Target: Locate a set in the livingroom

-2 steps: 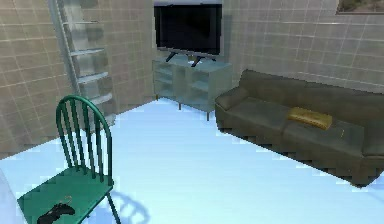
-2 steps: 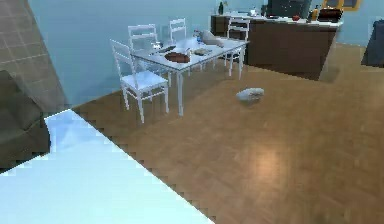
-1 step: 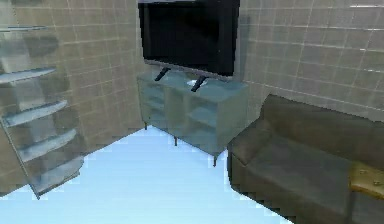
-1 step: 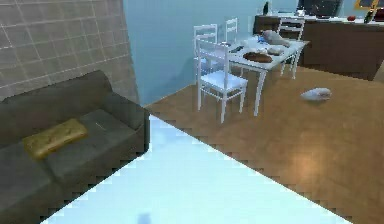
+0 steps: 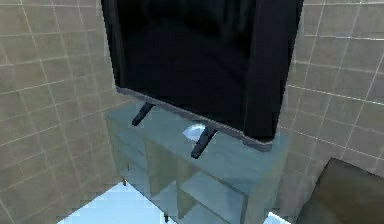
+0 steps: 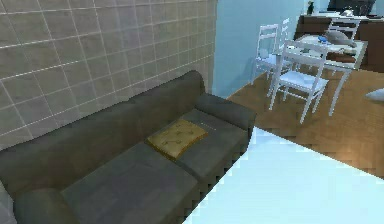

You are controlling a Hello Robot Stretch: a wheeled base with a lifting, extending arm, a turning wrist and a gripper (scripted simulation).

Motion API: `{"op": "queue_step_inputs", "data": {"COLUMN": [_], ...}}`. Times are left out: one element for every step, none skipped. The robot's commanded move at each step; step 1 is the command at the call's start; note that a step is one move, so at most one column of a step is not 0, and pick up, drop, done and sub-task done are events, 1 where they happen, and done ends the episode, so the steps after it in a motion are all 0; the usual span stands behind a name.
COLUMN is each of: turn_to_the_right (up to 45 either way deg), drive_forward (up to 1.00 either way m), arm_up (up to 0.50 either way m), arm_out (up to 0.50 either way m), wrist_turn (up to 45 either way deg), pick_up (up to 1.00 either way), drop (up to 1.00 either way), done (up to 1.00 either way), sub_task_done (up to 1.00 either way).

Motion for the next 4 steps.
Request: {"op": "queue_step_inputs", "data": {"turn_to_the_right": [-15.0, 0.0, 15.0, 0.0], "drive_forward": [0.0, 0.15, 0.0, 0.0], "arm_up": [0.0, 0.0, 0.0, 0.0], "arm_out": [0.0, 0.0, 0.0, 0.0], "wrist_turn": [0.0, 0.0, 0.0, 0.0], "pick_up": [0.0, 0.0, 0.0, 0.0], "drop": [0.0, 0.0, 0.0, 0.0], "done": [0.0, 0.0, 0.0, 1.0], "sub_task_done": [0.0, 0.0, 0.0, 0.0]}}
